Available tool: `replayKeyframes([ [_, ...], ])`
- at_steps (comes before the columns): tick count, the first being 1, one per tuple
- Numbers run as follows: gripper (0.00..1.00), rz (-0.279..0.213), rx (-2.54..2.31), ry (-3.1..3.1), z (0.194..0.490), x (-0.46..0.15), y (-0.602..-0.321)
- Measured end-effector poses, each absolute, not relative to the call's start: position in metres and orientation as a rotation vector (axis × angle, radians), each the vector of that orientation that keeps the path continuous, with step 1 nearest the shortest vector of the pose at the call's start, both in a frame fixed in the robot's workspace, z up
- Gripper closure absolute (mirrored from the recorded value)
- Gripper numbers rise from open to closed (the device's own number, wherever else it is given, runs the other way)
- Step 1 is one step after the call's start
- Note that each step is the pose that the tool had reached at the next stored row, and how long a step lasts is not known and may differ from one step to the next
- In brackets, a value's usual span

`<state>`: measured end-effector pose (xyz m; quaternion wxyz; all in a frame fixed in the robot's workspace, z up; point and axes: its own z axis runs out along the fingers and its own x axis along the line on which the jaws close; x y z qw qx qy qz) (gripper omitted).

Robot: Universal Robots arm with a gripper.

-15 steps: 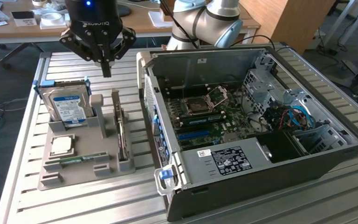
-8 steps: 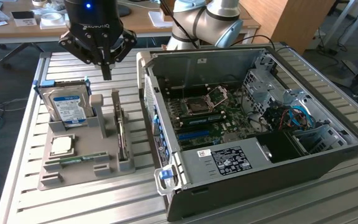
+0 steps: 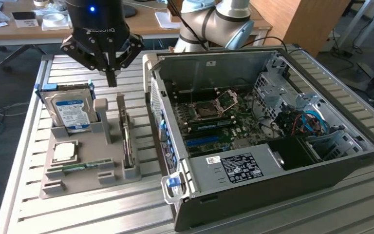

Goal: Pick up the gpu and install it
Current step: 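Reach for the gpu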

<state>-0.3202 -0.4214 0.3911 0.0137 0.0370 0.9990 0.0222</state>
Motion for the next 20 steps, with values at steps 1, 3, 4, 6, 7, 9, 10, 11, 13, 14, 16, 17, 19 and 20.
replayKeyframes([
  [1,0.89,0.069,0.115,3.111,0.391,-0.320,-0.423],
  [3,0.89,0.069,0.115,3.111,0.391,-0.320,-0.426],
  [4,0.89,0.069,0.115,3.111,0.391,-0.320,-0.428],
  [6,0.89,0.069,0.115,3.111,0.391,-0.320,-0.431],
  [7,0.89,0.069,0.115,3.111,0.391,-0.320,-0.432],
  [9,0.89,0.069,0.115,3.111,0.391,-0.320,-0.434],
  [10,0.89,0.069,0.115,3.111,0.391,-0.320,-0.436],
  [11,0.89,0.069,0.115,3.111,0.391,-0.320,-0.436],
  [13,0.89,0.069,0.115,3.111,0.391,-0.320,-0.437],
  [14,0.89,0.069,0.115,3.111,0.391,-0.320,-0.438],
  [16,0.89,0.069,0.115,3.111,0.391,-0.320,-0.440],
  [17,0.89,0.069,0.115,3.111,0.391,-0.320,-0.441],
  [19,0.89,0.069,0.115,3.111,0.391,-0.321,-0.441],
  [20,0.89,0.069,0.115,3.111,0.391,-0.322,-0.441],
])
